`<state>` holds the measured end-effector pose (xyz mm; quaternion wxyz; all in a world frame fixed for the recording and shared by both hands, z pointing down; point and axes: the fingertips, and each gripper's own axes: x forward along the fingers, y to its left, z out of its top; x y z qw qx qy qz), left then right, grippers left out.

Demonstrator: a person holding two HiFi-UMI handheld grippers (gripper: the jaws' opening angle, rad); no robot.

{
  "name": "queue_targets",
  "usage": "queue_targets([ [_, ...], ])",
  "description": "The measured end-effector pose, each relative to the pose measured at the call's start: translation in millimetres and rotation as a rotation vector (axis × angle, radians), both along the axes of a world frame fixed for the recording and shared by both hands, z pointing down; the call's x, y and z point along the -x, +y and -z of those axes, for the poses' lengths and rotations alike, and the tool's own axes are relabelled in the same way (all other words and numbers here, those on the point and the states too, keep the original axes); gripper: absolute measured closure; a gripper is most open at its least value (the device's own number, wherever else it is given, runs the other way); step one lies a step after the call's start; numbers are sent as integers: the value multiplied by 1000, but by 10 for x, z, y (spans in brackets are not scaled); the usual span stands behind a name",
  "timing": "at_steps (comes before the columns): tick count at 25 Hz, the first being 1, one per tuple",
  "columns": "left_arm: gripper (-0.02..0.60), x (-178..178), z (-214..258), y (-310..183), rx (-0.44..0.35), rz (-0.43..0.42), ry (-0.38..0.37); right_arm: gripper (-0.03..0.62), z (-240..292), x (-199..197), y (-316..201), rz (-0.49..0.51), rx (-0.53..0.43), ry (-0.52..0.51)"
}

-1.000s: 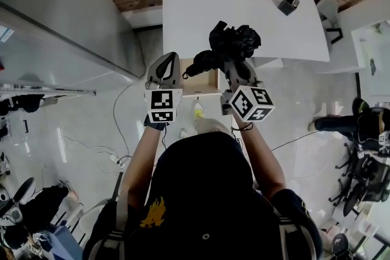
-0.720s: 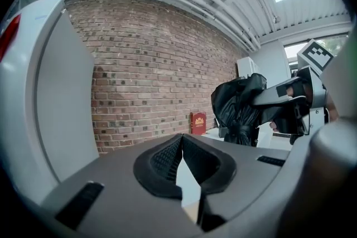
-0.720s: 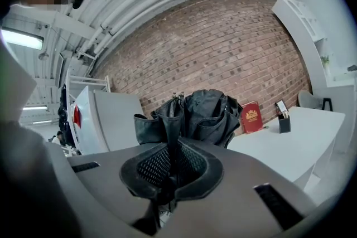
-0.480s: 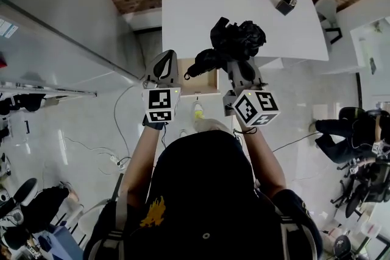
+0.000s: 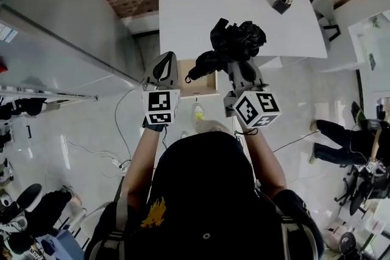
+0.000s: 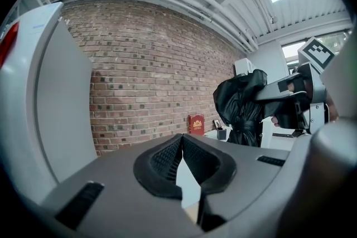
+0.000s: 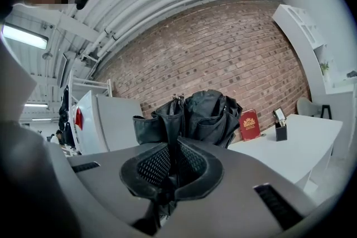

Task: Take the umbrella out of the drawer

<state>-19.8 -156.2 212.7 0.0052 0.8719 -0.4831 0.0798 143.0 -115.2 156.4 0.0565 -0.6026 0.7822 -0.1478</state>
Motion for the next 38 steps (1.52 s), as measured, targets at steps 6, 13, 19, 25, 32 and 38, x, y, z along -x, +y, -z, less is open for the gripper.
queue_targets([
  [6, 563, -52, 45, 27, 0, -14, -2, 556, 38, -51, 32, -10, 0, 0],
  [13, 563, -86, 26, 92, 4, -37, 4, 556, -11, -82, 40, 26, 19, 3],
  [19, 563, -96, -116, 210, 16, -46, 19, 556, -56, -73, 105, 49, 9, 17],
  [25, 563, -125, -147, 281, 23, -58, 20, 556, -41, -41, 170, 80, -7, 51],
  [32, 563, -87, -74, 322, 26, -43, 25, 556, 18, -29, 215, 101, 0, 57],
  [38, 563, -68, -64, 319, 26, -35, 26, 556, 24, -16, 204, 108, 3, 53],
])
